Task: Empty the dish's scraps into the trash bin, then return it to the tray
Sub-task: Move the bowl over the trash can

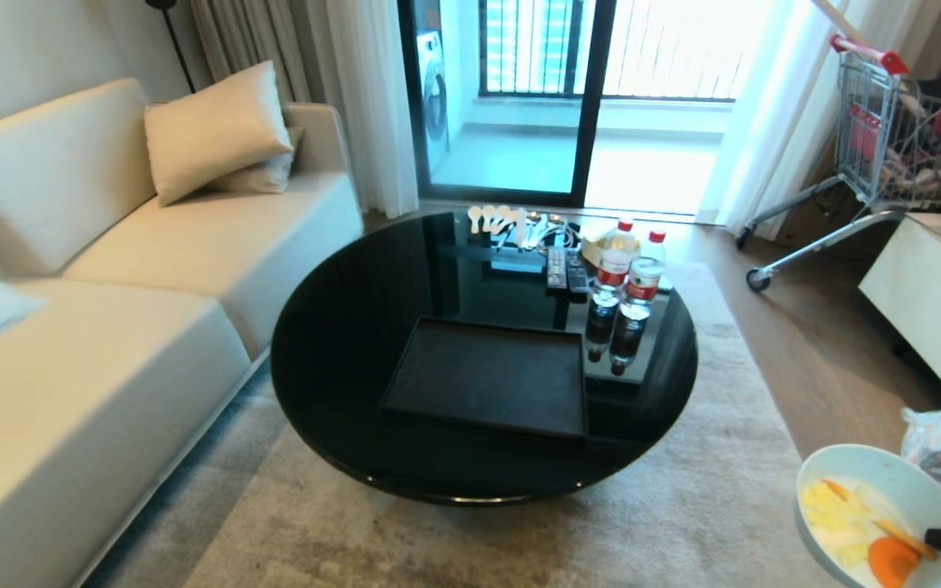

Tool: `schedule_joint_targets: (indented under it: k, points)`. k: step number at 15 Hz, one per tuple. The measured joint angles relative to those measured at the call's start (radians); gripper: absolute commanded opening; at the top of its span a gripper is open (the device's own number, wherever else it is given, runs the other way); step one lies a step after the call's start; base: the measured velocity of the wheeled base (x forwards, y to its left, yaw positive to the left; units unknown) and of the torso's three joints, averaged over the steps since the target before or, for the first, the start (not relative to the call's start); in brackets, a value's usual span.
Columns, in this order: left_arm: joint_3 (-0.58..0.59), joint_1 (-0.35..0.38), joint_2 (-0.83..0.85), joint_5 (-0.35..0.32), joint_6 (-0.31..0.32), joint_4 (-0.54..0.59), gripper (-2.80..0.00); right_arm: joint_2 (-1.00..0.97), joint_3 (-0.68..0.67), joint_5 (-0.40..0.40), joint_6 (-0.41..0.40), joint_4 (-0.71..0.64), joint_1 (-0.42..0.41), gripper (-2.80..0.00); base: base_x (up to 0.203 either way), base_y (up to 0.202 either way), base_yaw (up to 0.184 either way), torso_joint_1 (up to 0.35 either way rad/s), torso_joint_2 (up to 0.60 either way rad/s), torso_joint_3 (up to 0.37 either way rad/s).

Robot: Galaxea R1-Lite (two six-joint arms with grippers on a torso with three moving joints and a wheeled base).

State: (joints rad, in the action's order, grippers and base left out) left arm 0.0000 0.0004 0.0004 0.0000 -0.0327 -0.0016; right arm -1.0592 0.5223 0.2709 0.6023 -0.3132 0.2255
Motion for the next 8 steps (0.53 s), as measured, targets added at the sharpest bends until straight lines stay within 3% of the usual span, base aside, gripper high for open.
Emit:
schedule_joint_targets:
  k: [8]
  points:
    - [0.0,0.0,0.0,0.0,0.0,0.0,-2.8,0.017,-0.002,0.001,0.0,-0.005,-0.001,-2.8,0.0,0.011,-0.169,0.004,0.0,0.001]
